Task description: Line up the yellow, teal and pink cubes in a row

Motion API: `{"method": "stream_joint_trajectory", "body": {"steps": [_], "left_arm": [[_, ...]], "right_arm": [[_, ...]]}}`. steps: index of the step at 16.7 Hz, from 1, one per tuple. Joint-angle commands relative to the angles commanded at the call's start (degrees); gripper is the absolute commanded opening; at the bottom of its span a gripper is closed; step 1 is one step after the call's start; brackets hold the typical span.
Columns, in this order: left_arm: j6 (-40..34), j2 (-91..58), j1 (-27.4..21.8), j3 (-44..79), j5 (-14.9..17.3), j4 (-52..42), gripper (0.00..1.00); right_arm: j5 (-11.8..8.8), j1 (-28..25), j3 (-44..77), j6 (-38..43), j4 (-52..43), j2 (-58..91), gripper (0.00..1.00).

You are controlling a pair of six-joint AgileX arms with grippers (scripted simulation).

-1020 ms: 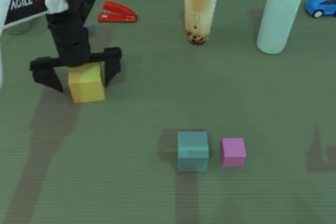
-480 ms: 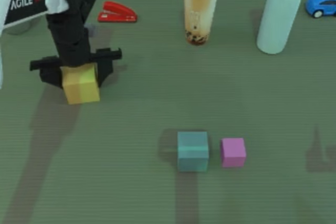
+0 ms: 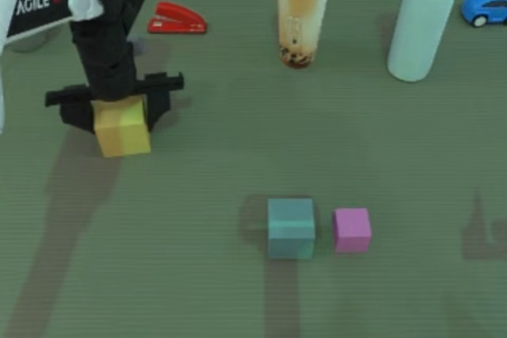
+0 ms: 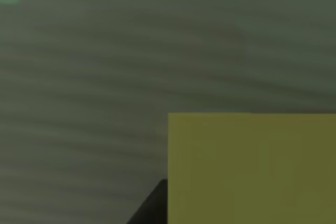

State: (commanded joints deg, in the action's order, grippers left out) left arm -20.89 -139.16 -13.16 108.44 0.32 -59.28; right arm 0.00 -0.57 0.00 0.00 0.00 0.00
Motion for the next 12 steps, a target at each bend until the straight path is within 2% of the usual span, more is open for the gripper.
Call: {"method": "stream_joint_trajectory", "body": {"steps": [5,12], "left_arm": [[0.2,0.7,0.1,1.0,-0.2,-1.2,0.0],[0.1,3.7,1.2,10.4,-0.2,-13.7,0.0]], "right_arm": [[0.0,0.0,0.0,0.0,0.0,0.0,1.0],[0.0,0.0,0.0,0.0,0.0,0.0,1.0]]}}
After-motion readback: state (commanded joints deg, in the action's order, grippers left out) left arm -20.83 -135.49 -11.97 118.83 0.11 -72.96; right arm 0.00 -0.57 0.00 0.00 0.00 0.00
